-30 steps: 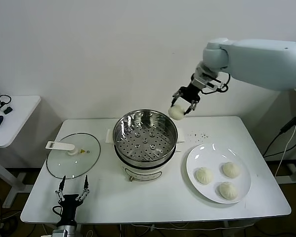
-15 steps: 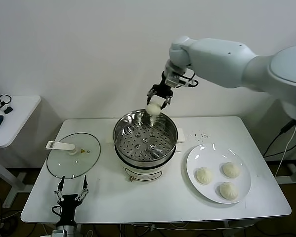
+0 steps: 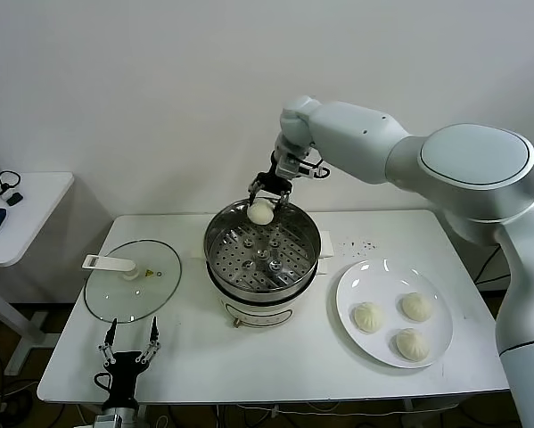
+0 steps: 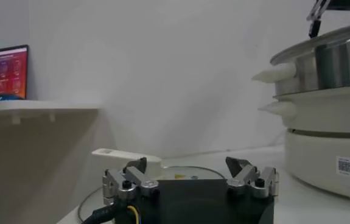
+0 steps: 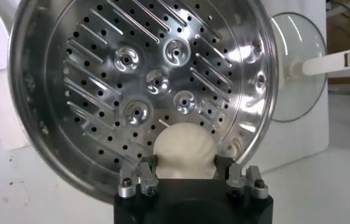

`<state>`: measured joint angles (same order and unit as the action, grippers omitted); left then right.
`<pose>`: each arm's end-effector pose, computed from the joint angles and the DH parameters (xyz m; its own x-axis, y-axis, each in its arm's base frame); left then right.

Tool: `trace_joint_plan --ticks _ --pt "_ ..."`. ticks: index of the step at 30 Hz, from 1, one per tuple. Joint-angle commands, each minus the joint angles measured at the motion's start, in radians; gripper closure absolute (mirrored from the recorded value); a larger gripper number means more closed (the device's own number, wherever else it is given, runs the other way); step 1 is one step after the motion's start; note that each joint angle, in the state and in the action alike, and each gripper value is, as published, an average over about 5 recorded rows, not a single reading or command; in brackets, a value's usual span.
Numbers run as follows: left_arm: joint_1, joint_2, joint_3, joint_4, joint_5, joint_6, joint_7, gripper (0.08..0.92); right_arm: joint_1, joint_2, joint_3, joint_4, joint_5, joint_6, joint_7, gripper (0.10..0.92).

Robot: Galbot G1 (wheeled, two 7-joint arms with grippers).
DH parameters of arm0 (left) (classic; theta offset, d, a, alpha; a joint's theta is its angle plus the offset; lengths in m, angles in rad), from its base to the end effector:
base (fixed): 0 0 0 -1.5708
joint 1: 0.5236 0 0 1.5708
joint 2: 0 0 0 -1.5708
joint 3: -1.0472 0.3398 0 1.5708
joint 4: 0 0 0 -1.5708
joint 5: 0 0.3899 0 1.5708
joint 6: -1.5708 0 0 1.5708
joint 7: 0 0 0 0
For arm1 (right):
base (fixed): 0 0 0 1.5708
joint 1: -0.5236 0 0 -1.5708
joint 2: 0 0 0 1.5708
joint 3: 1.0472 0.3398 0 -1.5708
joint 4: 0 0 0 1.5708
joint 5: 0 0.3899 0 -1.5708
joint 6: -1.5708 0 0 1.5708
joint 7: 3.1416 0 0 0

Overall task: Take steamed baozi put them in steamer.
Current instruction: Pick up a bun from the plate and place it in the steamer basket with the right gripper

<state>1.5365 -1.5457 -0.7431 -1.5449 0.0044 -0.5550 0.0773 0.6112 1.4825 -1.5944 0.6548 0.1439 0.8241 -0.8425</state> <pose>0.1724 0.0936 -0.4857 -0.9943 -0.0971 -0.0432 -0.1020 0.9860 0.1315 0.6727 0.1448 -0.0649 -0.1080 -0.2862 0.9521 -0.1876 -0.9346 -0.3023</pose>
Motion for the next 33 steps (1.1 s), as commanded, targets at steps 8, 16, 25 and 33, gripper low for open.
trace_joint_plan --ticks 8,16,25,33 --pt "-0.003 0.001 0.000 0.000 -0.002 -0.001 0.000 0.177 -0.039 0.035 -0.013 -0.031 0.003 0.049 0.002 0.380" --pt "-0.002 0.000 -0.002 -0.001 -0.004 -0.002 -0.001 0.177 -0.039 0.035 -0.030 -0.023 0.009 0.049 0.001 0.380" --pt "-0.002 0.000 -0.002 -0.002 -0.004 -0.001 -0.001 0.177 -0.039 0.030 -0.044 -0.016 0.012 0.049 0.001 0.380" --pt "-0.004 0.000 0.000 -0.002 -0.003 0.000 -0.001 0.177 -0.036 0.029 -0.044 -0.015 0.026 0.049 0.003 0.301"
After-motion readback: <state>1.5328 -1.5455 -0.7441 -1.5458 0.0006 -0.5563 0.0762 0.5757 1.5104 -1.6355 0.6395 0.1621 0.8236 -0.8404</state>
